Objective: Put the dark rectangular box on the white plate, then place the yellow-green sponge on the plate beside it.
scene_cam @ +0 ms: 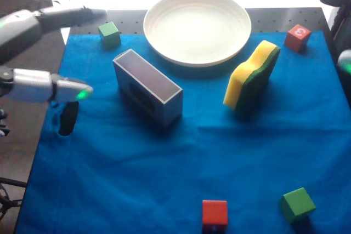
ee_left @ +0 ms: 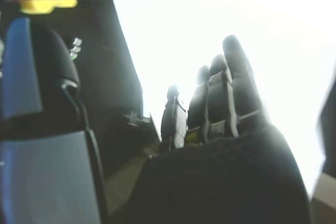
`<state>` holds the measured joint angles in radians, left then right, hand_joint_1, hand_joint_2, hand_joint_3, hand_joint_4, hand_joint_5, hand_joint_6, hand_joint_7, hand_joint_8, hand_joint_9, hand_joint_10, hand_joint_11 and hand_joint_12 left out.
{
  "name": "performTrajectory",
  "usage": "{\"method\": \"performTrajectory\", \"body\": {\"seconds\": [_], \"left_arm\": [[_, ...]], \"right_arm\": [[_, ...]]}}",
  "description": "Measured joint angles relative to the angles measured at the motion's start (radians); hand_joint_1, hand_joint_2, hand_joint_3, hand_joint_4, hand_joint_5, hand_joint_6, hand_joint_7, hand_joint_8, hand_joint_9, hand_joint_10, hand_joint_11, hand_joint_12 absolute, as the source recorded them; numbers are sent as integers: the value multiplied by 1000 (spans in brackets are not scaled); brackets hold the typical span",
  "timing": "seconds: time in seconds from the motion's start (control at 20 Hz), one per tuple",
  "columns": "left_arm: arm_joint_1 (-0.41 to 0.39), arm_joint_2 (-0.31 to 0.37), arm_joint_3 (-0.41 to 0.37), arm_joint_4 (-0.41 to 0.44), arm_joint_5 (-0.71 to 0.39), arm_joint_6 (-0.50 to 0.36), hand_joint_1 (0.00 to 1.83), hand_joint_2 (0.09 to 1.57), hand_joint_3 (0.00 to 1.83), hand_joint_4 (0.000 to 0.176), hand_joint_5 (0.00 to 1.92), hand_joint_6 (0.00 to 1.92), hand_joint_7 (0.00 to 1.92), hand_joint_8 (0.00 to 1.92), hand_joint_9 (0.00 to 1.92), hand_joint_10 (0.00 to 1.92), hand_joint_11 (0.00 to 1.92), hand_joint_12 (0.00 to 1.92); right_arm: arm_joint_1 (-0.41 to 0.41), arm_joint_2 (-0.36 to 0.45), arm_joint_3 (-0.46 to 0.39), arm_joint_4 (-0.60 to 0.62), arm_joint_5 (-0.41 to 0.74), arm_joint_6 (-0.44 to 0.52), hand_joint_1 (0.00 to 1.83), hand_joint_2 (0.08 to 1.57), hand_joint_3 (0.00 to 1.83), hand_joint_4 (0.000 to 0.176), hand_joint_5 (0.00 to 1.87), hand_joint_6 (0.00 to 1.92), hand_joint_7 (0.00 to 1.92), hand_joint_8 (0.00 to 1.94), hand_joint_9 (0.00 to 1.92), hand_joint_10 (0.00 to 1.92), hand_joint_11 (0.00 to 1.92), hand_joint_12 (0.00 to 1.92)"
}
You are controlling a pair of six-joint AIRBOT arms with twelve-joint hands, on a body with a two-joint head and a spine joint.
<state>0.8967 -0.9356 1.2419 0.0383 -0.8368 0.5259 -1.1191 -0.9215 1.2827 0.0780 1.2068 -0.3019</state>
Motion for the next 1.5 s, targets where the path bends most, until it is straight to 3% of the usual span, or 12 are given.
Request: {"method": "performTrajectory", "body": {"seconds": [0.2, 0.35, 0.5, 0.55, 0.75, 0.9, 0.95, 1.2, 1.25, 1.3, 1.35, 1.5], "left_arm": [[-53, -10, 30, 87, 76, -25, 934, 979, 0, 96, 236, 0, 235, 0, 189, 1, 0, 486], [-142, -54, 81, 218, 151, -88, 950, 914, 0, 59, 311, 8, 310, 4, 268, 7, 0, 766], [-217, -124, 126, 435, 241, -193, 911, 904, 0, 31, 365, 1, 343, 0, 296, 0, 62, 540], [-241, -138, 129, 504, 271, -210, 881, 914, 0, 50, 355, 0, 340, 1, 292, 0, 85, 457], [-330, -158, 148, 729, 345, -286, 1026, 871, 0, 42, 414, 0, 429, 0, 406, 1, 125, 711], [-346, -177, 155, 822, 405, -288, 1023, 867, 0, 91, 429, 0, 431, 2, 450, 1, 57, 948], [-359, -182, 155, 862, 428, -290, 972, 887, 8, 52, 452, 8, 434, 4, 454, 3, 55, 977], [-388, -216, 170, 949, 472, -305, 1008, 968, 0, 0, 642, 17, 679, 19, 669, 32, 248, 953], [-388, -221, 175, 954, 475, -311, 1006, 985, 0, 0, 789, 63, 820, 67, 813, 91, 400, 948], [-389, -230, 189, 952, 472, -328, 1179, 1083, 7, 0, 956, 712, 937, 887, 992, 274, 611, 1063], [-390, -234, 201, 942, 472, -340, 1218, 1106, 7, 0, 978, 853, 963, 1085, 1006, 613, 734, 1180], [-390, -233, 222, 863, 462, -342, 1243, 1089, 0, 0, 1032, 823, 1029, 1045, 1010, 1034, 886, 1370]], "right_arm": [[0, 0, 1, -1, -9, 1, 640, 1307, 1, 47, 316, 1, 269, 3, 311, 2, 273, 226], [0, -4, 1, -6, -10, 1, 623, 1304, 0, 70, 311, 0, 266, 0, 317, 3, 293, 220], [0, -10, 2, -18, -16, 1, 718, 1280, 0, 71, 341, 7, 271, 0, 321, 2, 346, 227], [0, -10, 6, -23, -20, 2, 720, 1278, 0, 62, 344, 8, 280, 4, 330, 6, 355, 230], [0, -10, 14, -27, -26, 9, 763, 1287, 0, 45, 356, 3, 309, 7, 351, 13, 356, 235], [0, -15, 14, -32, -31, 9, 754, 1295, 3, 52, 339, 1, 314, 3, 355, 6, 357, 233], [0, -18, 15, -38, -31, 10, 754, 1295, 2, 50, 335, 0, 327, 9, 362, 8, 360, 234], [0, -18, 21, -37, -38, 11, 741, 1305, 4, 50, 323, 0, 325, 1, 334, 0, 319, 216], [0, -18, 21, -37, -38, 13, 748, 1307, 4, 42, 338, 6, 335, 5, 343, 5, 332, 220], [0, -20, 21, -38, -38, 15, 744, 1303, 1, 36, 343, 7, 346, 8, 352, 7, 343, 224], [0, -22, 21, -38, -38, 17, 753, 1305, 1, 32, 340, 4, 345, 6, 352, 6, 346, 225], [0, -26, 21, -40, -39, 29, 749, 1307, 1, 44, 335, 1, 337, 0, 347, 1, 332, 221]]}}
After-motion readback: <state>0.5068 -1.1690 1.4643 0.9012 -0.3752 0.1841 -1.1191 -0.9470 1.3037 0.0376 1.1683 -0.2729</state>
